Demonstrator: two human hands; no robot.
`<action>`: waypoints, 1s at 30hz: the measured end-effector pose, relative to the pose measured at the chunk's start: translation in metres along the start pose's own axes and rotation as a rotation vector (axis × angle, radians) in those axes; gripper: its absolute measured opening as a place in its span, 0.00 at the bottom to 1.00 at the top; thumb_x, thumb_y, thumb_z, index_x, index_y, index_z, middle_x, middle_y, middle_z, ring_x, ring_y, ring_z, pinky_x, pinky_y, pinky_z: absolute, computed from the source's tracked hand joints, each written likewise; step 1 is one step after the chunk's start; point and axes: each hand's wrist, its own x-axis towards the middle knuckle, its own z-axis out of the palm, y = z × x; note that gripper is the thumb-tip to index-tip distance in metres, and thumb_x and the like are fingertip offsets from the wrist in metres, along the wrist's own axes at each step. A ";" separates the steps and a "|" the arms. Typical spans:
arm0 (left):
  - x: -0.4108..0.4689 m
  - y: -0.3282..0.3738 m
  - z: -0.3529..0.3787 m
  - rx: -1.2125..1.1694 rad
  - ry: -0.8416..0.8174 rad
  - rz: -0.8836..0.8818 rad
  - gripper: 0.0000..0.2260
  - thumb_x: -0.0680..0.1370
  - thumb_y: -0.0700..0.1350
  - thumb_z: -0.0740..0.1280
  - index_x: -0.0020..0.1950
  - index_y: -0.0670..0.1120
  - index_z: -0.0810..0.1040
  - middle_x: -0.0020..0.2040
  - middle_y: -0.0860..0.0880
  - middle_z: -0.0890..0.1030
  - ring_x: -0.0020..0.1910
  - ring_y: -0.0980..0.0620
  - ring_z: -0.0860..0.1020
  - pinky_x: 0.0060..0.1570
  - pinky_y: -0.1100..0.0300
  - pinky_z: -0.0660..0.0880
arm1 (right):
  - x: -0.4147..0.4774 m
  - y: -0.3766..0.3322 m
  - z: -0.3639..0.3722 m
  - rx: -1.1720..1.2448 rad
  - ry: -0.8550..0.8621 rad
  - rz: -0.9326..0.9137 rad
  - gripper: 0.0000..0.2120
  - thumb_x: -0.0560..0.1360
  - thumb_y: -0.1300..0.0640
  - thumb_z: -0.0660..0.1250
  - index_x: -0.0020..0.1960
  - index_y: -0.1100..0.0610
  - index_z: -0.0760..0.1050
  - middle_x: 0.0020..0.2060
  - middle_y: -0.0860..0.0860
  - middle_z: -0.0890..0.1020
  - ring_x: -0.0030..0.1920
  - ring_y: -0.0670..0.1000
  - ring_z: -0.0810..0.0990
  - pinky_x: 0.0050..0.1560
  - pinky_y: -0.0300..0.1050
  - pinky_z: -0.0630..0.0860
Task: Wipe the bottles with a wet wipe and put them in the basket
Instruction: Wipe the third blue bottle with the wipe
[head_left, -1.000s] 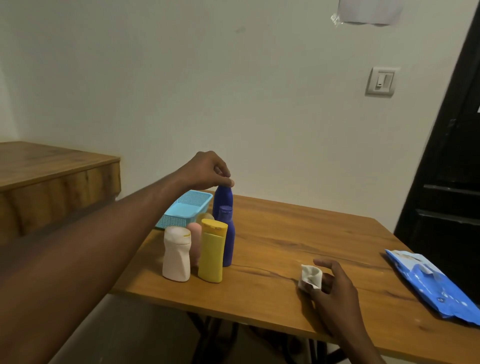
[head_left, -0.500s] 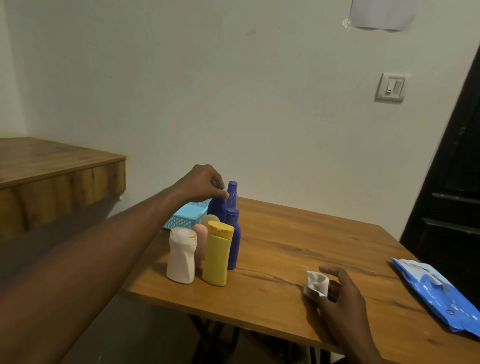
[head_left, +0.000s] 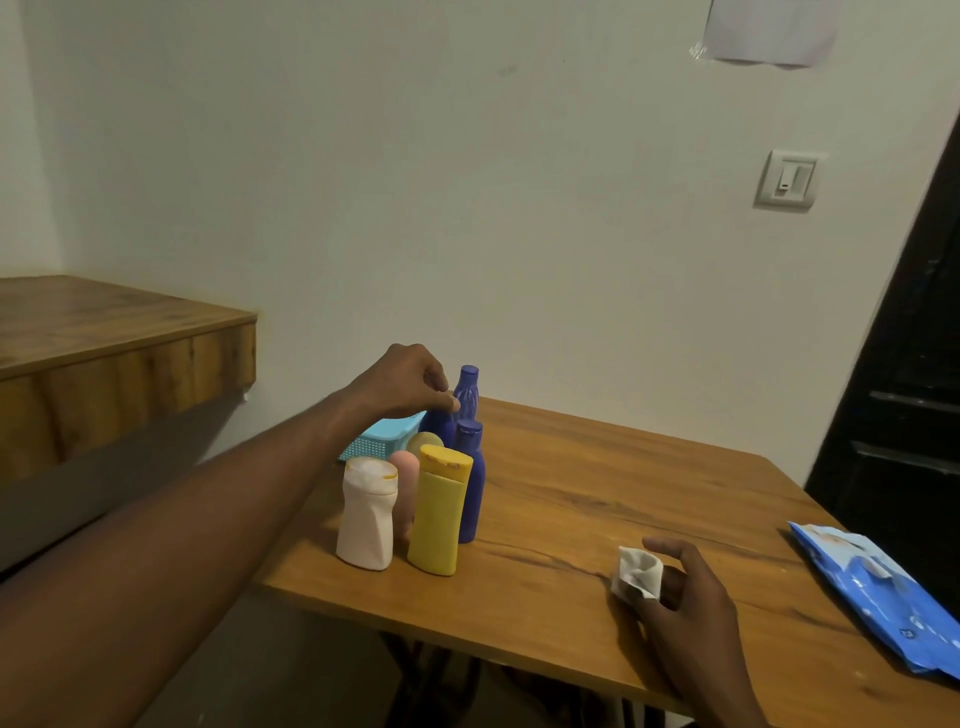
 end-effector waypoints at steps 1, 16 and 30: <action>0.000 0.000 0.000 0.000 -0.001 -0.002 0.14 0.71 0.51 0.79 0.52 0.44 0.87 0.48 0.49 0.86 0.48 0.52 0.83 0.48 0.57 0.81 | 0.000 0.000 0.000 -0.005 0.003 0.001 0.23 0.70 0.63 0.79 0.58 0.45 0.76 0.36 0.36 0.83 0.39 0.37 0.82 0.38 0.36 0.75; 0.008 0.012 -0.002 -0.033 -0.019 -0.015 0.17 0.71 0.60 0.78 0.48 0.46 0.87 0.45 0.51 0.86 0.46 0.55 0.82 0.46 0.57 0.79 | -0.004 -0.011 -0.002 0.028 0.000 0.047 0.20 0.69 0.62 0.81 0.51 0.46 0.75 0.34 0.39 0.85 0.40 0.42 0.83 0.36 0.43 0.79; 0.083 0.017 0.020 -0.045 0.026 -0.038 0.07 0.74 0.46 0.76 0.49 0.46 0.88 0.48 0.50 0.86 0.51 0.53 0.82 0.45 0.60 0.74 | 0.024 -0.017 0.016 0.201 -0.105 0.154 0.18 0.71 0.68 0.78 0.53 0.51 0.78 0.41 0.46 0.88 0.39 0.47 0.86 0.40 0.52 0.82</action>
